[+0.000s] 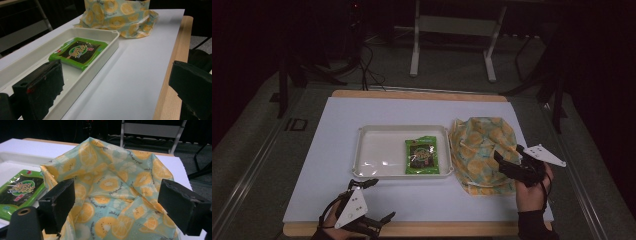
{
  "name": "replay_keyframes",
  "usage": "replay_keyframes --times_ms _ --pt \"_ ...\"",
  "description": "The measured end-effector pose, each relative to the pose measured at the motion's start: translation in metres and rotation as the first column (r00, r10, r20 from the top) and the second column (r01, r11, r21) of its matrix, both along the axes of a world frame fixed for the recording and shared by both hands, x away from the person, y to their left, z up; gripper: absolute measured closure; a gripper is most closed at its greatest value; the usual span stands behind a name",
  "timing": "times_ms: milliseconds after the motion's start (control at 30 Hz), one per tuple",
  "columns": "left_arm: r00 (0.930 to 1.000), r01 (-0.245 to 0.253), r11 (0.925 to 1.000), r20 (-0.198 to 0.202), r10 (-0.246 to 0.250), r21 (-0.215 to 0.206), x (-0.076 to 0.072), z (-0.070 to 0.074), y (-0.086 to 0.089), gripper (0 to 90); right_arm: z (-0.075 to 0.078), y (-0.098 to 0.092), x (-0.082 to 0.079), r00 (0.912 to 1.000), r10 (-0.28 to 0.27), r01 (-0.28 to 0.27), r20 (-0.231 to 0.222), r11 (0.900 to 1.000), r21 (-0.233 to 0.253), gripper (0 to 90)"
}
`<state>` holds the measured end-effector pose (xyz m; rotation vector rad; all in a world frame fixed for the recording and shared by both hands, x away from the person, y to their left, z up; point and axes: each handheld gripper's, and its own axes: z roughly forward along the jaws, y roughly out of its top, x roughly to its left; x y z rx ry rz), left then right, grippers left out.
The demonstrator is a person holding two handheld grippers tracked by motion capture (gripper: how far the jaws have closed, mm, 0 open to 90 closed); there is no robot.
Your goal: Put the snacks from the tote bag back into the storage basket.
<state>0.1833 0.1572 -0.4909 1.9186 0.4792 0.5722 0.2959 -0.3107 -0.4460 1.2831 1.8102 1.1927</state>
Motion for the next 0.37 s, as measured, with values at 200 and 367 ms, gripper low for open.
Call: replay_keyframes --times_ms 200,367 --pt "1.0 0.001 1.0 -0.003 -0.001 -0.002 0.0009 -0.0001 -0.0003 0.3 -0.002 0.0004 0.0017 0.9999 0.008 -0.008 -0.007 1.0 -0.004 14.2" --pt "1.0 0.002 1.0 -0.001 -0.002 0.0 0.0006 0.0 -0.0002 0.3 -0.0017 -0.0008 0.0016 1.0 0.005 -0.005 -0.004 1.0 -0.001 14.2"
